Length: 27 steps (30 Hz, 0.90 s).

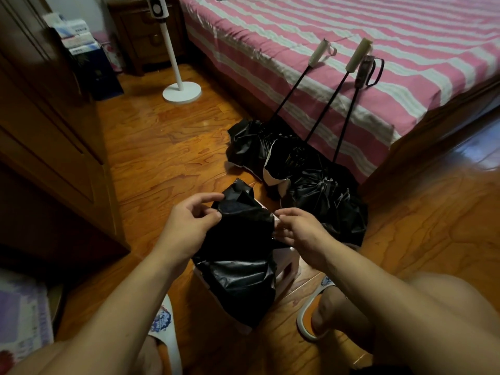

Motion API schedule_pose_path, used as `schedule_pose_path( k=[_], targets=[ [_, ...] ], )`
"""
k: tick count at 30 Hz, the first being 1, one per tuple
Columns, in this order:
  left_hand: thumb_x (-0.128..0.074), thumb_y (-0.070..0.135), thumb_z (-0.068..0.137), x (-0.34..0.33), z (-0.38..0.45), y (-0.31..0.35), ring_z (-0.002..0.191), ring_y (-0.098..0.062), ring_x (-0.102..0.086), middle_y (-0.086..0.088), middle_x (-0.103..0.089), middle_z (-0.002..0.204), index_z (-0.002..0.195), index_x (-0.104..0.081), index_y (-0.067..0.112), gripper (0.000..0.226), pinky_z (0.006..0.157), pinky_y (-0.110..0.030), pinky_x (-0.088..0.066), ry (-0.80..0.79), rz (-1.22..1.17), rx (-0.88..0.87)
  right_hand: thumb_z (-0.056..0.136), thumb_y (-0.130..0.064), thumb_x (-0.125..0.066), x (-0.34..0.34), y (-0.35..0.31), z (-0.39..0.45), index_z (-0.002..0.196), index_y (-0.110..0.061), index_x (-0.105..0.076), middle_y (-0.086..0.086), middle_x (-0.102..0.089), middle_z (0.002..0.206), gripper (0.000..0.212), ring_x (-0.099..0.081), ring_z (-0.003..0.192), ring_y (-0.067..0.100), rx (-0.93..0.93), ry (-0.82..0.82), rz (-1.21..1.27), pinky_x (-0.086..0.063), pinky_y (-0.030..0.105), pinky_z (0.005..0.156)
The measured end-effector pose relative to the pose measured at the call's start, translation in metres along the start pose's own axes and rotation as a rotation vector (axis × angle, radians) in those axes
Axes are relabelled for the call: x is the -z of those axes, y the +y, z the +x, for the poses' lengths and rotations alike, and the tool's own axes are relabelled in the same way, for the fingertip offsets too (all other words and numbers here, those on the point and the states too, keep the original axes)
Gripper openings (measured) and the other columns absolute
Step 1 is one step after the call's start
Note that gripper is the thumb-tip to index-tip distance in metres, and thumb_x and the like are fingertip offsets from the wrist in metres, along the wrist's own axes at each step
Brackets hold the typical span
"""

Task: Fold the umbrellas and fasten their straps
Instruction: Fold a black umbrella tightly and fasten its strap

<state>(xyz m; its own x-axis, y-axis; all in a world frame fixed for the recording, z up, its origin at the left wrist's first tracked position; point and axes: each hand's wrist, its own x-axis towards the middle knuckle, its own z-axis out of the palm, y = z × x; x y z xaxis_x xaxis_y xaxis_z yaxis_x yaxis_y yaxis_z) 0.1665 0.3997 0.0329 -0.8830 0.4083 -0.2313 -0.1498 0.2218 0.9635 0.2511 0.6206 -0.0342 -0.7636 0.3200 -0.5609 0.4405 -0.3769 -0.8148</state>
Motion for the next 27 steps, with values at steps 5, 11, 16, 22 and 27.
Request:
schedule_pose_path(
  k=[5, 11, 16, 22, 27],
  targets=[
    [-0.066, 0.008, 0.095, -0.003, 0.0, 0.002, 0.089, -0.021, -0.068, -0.003, -0.071, 0.096, 0.109, -0.075, 0.036, 0.033, 0.081, -0.038, -0.056, -0.044, 0.024, 0.006, 0.09, 0.006, -0.057, 0.0, -0.007, -0.01, 0.127, -0.025, -0.063, 0.015, -0.069, 0.113, 0.049, -0.07, 0.107, 0.025, 0.103, -0.156, -0.193, -0.055, 0.031, 0.087],
    [-0.064, 0.024, 0.099, -0.013, -0.004, 0.002, 0.096, -0.009, -0.068, 0.008, -0.07, 0.108, 0.117, -0.071, 0.04, 0.025, 0.079, -0.029, -0.058, -0.088, 0.165, -0.049, 0.093, 0.002, -0.065, 0.001, -0.007, -0.017, 0.115, -0.025, -0.073, 0.004, -0.071, 0.103, 0.036, -0.07, 0.097, 0.013, 0.293, -0.094, -0.235, -0.054, 0.015, 0.072],
    [-0.065, 0.019, 0.098, -0.014, -0.01, 0.003, 0.099, 0.006, -0.063, 0.024, -0.072, 0.096, 0.105, -0.077, 0.034, 0.02, 0.086, -0.029, -0.054, 0.039, 0.336, -0.217, 0.089, 0.009, -0.064, 0.011, -0.004, -0.014, 0.102, -0.02, -0.075, 0.005, -0.075, 0.092, 0.033, -0.071, 0.094, 0.02, 0.321, 0.078, -0.181, -0.056, 0.027, 0.085],
    [-0.072, 0.021, 0.094, -0.014, -0.016, -0.003, 0.097, 0.006, -0.064, 0.02, -0.071, 0.103, 0.113, -0.075, 0.033, 0.023, 0.08, -0.022, -0.056, 0.019, 0.502, -0.265, 0.089, 0.006, -0.067, 0.012, 0.001, -0.025, 0.133, -0.025, -0.06, 0.001, -0.064, 0.105, 0.054, -0.067, 0.089, 0.006, 0.264, -0.113, -0.379, -0.053, 0.015, 0.072],
    [-0.076, 0.016, 0.09, -0.011, -0.014, -0.004, 0.086, 0.001, -0.069, 0.013, -0.075, 0.091, 0.103, -0.077, 0.033, 0.021, 0.067, -0.02, -0.052, 0.045, 0.371, -0.175, 0.091, 0.002, -0.07, 0.01, 0.002, -0.023, 0.115, -0.024, -0.073, 0.0, -0.072, 0.097, 0.036, -0.071, 0.089, 0.003, 0.452, -0.067, -0.335, -0.055, 0.017, 0.078]
  ],
)
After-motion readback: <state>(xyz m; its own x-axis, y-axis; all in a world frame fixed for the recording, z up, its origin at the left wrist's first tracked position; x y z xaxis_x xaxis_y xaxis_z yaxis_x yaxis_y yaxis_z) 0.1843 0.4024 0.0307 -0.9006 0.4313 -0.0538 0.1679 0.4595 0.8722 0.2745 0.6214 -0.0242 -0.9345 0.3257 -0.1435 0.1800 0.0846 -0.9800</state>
